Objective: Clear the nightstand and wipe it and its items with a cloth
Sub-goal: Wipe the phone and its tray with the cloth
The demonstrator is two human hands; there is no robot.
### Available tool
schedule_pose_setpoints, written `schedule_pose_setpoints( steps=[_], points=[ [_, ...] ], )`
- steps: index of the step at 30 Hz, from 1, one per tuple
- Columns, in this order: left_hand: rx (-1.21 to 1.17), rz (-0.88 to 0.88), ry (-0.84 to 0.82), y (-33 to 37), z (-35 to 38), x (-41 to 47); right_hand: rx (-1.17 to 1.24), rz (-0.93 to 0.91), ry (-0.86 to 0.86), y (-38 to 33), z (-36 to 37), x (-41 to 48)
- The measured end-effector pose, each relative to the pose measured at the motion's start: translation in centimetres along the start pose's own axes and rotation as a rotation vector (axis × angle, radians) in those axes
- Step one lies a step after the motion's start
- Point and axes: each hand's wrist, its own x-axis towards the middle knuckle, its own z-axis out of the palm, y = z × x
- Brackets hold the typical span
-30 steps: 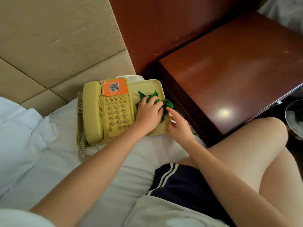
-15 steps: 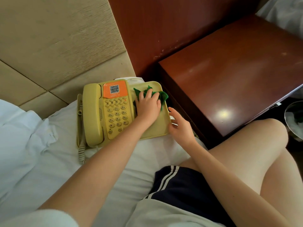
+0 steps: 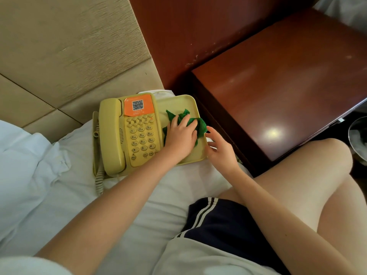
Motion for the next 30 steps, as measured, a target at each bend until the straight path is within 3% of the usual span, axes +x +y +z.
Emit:
schedule_pose_setpoints(
  steps=[5, 7, 9, 15, 18, 21, 25, 30],
  points=[
    [0.057, 0.203, -0.136, -0.9, -0.7, -3.1, 0.037, 0.047, 0.039, 0.0, -0.8, 0.4],
    [0.077, 0.242, -0.104, -0.9, -0.8, -3.3, 0.046, 0.054, 0.004, -0.1, -0.8, 0.4],
    [0.132, 0.211, -0.036, -0.8, -1.0, -2.8, 0.051, 0.049, -0.026, -0.1, -0.5, 0.3],
    [0.192, -0.075, -0.078, -0.2, -2.3, 0.5, -0.018, 0.012, -0.072, -0.1, 0.5, 0.4],
    [0.198, -0.038, -0.076, -0.5, -3.6, 1.2, -0.052, -0.034, -0.065, -0.4, 0.8, 0.4],
    [0.248, 0.121, -0.088, -0.6, -4.3, -0.3, -0.046, -0.047, -0.067, -0.7, 0.9, 0.5],
    [-0.117, 0.176, 0.042, -1.3, -4.3, -2.8, -0.022, -0.059, -0.074, -1.5, 0.9, 0.8],
    [-0.464, -0.122, 0.250, -3.0, -7.9, -5.0, -0.076, -0.008, -0.054, -3.5, 1.9, 2.2]
  ],
)
